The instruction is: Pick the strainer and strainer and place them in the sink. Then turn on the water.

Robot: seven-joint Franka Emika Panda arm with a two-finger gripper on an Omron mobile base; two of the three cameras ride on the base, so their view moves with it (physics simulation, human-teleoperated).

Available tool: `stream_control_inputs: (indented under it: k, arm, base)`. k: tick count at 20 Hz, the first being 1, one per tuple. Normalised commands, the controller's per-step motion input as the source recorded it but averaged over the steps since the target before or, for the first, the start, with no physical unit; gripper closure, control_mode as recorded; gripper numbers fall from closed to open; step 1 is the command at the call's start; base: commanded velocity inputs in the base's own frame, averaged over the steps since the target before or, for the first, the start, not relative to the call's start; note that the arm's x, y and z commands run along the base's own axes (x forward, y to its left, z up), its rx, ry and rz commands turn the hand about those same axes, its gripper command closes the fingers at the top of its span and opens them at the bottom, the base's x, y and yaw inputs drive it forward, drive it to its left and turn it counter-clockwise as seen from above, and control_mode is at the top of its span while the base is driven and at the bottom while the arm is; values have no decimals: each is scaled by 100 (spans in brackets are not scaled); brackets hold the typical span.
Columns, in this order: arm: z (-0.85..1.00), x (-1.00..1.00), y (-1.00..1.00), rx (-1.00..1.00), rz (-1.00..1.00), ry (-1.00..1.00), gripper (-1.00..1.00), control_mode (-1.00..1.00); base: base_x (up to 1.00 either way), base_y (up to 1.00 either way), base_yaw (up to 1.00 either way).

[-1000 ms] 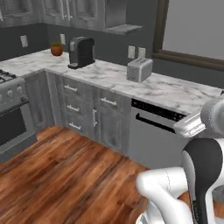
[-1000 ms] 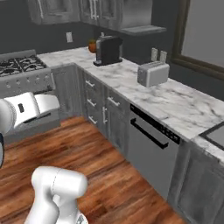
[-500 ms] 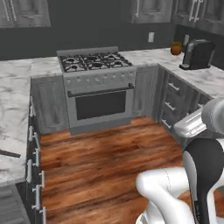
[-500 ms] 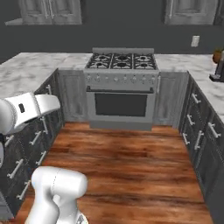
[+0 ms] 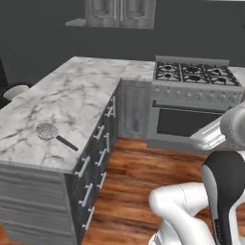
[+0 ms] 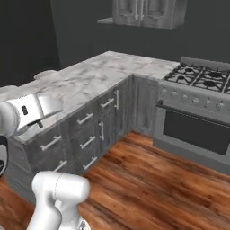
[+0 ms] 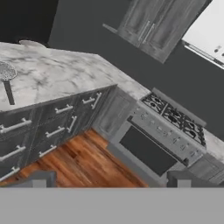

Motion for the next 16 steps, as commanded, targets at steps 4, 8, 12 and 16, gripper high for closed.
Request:
stream_control_inputs:
  k: [4,8,12,16]
  arm:
    - [0,0,0,0,0,0,-100,100]
    - [0,0,0,0,0,0,-100,100]
    - [0,0,0,0,0,0,-100,100]
    - [0,0,0,0,0,0,-100,100]
  base:
    - [0,-76,45]
    - [0,-58,53]
    - [5,-41,55]
    - [3,-45,58]
